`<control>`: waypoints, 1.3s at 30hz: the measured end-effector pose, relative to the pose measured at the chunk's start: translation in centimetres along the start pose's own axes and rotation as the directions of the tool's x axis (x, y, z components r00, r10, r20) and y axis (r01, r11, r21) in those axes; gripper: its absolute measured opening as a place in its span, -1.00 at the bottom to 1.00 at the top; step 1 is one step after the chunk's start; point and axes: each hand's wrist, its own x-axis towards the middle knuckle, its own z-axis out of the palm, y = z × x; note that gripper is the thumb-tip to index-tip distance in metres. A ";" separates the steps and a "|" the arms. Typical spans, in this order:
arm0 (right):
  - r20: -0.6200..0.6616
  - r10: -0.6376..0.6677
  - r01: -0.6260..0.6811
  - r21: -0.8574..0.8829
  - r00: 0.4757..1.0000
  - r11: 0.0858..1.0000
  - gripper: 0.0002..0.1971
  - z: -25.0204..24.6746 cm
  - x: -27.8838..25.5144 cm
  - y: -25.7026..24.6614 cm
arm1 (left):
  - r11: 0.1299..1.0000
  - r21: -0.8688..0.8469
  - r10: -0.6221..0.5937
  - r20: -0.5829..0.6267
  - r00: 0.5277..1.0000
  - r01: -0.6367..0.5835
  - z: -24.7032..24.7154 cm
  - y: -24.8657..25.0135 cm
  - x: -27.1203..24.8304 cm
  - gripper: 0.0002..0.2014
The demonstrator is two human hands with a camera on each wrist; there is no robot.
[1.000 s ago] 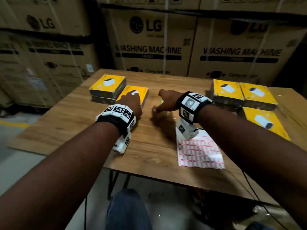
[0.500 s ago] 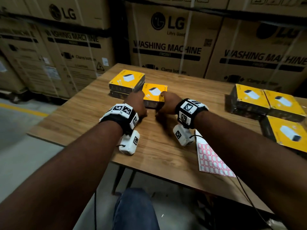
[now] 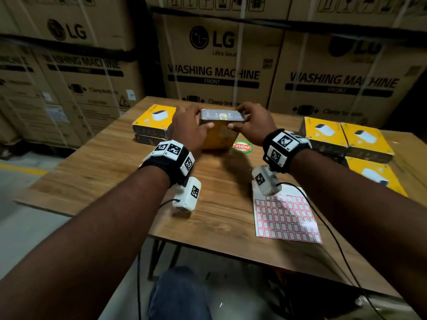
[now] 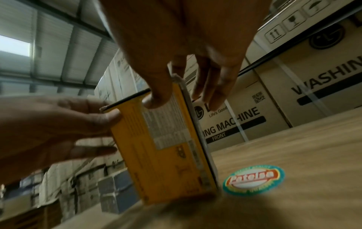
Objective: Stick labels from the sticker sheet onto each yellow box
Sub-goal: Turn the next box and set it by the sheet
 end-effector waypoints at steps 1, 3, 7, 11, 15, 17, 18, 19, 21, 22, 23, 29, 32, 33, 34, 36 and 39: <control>0.027 0.026 -0.028 0.074 0.999 0.997 -0.57 -0.8 0.1 0.1 | 1.000 -0.022 0.008 0.013 1.000 -0.008 0.0 0.8 0.1 -0.55; 0.113 0.092 -0.117 0.234 0.989 0.965 -0.63 -1.9 -0.1 0.2 | 0.999 -0.054 0.004 0.105 0.994 0.001 0.3 2.1 0.2 -0.54; 0.218 0.198 -0.265 0.341 0.956 0.902 -0.58 -3.6 -0.6 1.4 | 0.997 -0.064 -0.026 0.270 0.963 0.045 1.6 3.5 -0.9 -0.42; 0.239 0.273 -0.340 0.310 0.932 0.888 -0.51 -5.1 -1.3 3.5 | 0.990 -0.126 0.001 0.431 0.903 0.058 3.7 3.7 -1.7 -0.22; 0.189 0.421 -0.459 0.275 0.887 0.845 -0.51 -5.7 -1.7 5.3 | 0.991 -0.135 0.048 0.476 0.878 0.020 5.6 4.5 -2.2 -0.10; 0.154 0.486 -0.510 0.241 0.860 0.826 -0.55 -5.8 -1.6 6.5 | 0.990 -0.139 0.051 0.515 0.856 0.025 6.6 4.9 -2.4 0.00; 0.135 0.511 -0.528 0.221 0.849 0.820 -0.58 -5.9 -1.5 7.2 | 0.991 -0.133 0.047 0.529 0.847 0.028 7.1 5.1 -2.5 0.04; 0.118 0.524 -0.537 0.204 0.843 0.818 -0.60 -5.9 -1.4 7.8 | 0.992 -0.124 0.052 0.538 0.841 0.019 7.5 5.2 -2.5 0.06; 0.130 0.527 -0.543 0.170 0.840 0.823 -0.67 -6.1 -1.6 8.3 | 0.997 -0.074 0.066 0.565 0.823 -0.029 8.0 5.5 -2.8 0.03; 0.156 0.517 -0.538 0.155 0.842 0.829 -0.70 -6.2 -1.9 8.2 | 0.997 -0.028 0.070 0.581 0.811 -0.066 8.2 5.5 -2.9 -0.03; 0.194 0.503 -0.531 0.142 0.842 0.835 -0.73 -6.2 -2.2 8.4 | 0.994 0.022 0.072 0.599 0.798 -0.106 8.3 5.5 -3.0 -0.12; 0.386 0.416 -0.418 -0.084 0.823 0.904 -0.43 -6.4 -3.6 8.6 | 0.965 0.146 0.083 0.616 0.783 -0.217 8.3 5.6 -3.1 -0.39; 0.392 0.306 -0.204 -0.281 0.868 0.938 -0.43 -6.5 -4.7 8.0 | 0.960 0.160 0.093 0.590 0.802 -0.229 8.1 6.0 -3.2 -0.48; 0.366 0.241 -0.123 -0.316 0.899 0.941 -0.50 -6.6 -5.2 7.9 | 0.956 0.162 0.112 0.568 0.815 -0.244 8.1 6.3 -3.3 -0.56; 0.346 0.171 -0.045 -0.343 0.922 0.938 -0.60 -6.6 -5.7 7.5 | 0.952 0.164 0.132 0.540 0.831 -0.259 8.0 6.4 -3.3 -0.65; 0.362 0.088 0.060 -0.378 0.928 0.924 -0.77 -6.8 -6.7 7.0 | 0.949 0.172 0.147 0.502 0.852 -0.265 7.8 6.7 -3.4 -0.82; 0.512 0.087 0.148 -0.402 0.855 0.904 -0.78 -7.2 -7.9 6.2 | 0.938 0.219 0.121 0.520 0.846 -0.269 7.5 7.0 -3.8 -0.87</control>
